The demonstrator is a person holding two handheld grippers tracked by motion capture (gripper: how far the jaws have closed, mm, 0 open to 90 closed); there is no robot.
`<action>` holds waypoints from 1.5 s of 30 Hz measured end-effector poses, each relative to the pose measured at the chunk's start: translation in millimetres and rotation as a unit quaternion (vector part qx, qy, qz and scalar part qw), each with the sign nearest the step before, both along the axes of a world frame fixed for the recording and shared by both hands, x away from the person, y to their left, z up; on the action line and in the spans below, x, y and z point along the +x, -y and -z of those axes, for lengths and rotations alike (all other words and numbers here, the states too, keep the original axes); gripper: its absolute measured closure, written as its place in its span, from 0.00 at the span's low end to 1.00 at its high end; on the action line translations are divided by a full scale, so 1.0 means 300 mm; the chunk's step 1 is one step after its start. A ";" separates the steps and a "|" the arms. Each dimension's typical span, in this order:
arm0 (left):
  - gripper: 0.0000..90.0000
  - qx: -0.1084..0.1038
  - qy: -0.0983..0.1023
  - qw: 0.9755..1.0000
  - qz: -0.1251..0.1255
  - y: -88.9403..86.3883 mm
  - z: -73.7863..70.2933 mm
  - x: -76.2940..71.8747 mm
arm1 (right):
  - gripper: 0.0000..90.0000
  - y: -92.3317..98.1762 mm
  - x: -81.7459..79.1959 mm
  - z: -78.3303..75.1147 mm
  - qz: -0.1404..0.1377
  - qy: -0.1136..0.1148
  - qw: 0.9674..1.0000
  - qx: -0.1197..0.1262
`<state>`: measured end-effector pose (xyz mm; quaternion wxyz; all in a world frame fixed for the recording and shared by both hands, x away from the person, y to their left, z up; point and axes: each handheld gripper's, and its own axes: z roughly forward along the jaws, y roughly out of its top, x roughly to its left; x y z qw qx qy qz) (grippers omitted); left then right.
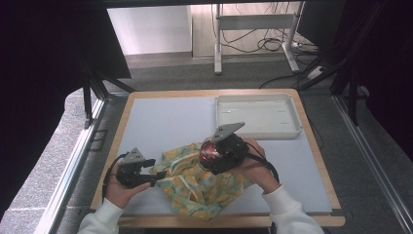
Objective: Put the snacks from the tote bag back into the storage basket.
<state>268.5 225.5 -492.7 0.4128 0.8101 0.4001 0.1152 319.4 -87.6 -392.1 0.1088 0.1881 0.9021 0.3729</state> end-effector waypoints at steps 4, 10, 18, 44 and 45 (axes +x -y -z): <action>0.37 0.002 0.001 1.000 0.004 0.004 -0.001 -0.001 | 0.25 0.008 0.021 -0.042 0.011 0.008 1.000 0.008; 0.37 0.004 0.000 1.000 0.003 0.007 0.001 0.002 | 0.25 0.027 0.069 -0.087 0.024 0.010 0.999 0.018; 0.37 0.005 0.000 1.000 0.004 0.008 0.004 -0.002 | 0.25 0.044 0.144 -0.115 0.050 0.012 0.999 0.015; 0.36 0.004 -0.007 1.000 0.005 -0.001 0.008 0.002 | 0.25 0.096 0.393 -0.075 0.142 -0.012 0.990 0.008; 0.36 0.004 -0.006 1.000 0.004 -0.002 0.009 0.002 | 0.25 0.098 0.404 -0.068 0.145 -0.014 0.989 0.006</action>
